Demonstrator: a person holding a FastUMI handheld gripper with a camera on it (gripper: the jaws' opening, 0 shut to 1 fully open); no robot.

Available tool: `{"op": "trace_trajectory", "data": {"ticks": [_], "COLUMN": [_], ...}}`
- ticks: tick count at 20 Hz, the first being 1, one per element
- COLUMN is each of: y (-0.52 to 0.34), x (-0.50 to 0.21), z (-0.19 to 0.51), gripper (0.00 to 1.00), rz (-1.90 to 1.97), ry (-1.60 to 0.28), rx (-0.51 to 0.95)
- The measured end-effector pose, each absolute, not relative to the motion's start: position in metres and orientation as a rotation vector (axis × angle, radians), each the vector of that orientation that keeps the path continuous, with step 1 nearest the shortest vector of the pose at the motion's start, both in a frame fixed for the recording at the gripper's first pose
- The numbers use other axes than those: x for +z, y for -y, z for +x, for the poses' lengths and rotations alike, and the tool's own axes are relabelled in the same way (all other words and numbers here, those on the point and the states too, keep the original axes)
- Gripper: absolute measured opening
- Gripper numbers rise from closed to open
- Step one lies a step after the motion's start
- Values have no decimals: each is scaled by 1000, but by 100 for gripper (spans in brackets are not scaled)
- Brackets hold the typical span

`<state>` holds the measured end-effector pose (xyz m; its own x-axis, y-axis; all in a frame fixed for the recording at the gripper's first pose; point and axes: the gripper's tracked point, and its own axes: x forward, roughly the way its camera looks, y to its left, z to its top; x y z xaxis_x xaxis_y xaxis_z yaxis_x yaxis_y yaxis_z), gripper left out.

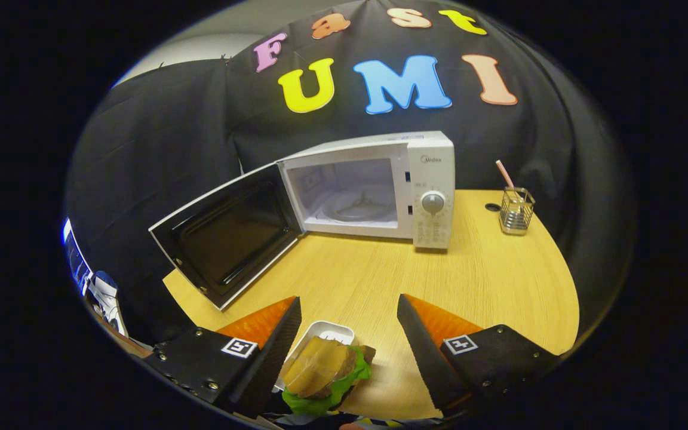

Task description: Open the microwave, put the food inside, and close the microwave door.

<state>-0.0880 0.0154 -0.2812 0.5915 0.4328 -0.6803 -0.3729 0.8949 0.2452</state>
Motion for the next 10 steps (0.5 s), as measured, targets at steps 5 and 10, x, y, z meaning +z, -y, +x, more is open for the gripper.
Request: {"op": "trace_trajectory", "data": {"ticks": [5,10], "y": [-11,-15], "x": [-309,-319], "z": [-108,-129], "gripper": [98,98], "rz": [218,344], "ry": [-949,-1064], "rx": [442,440]}}
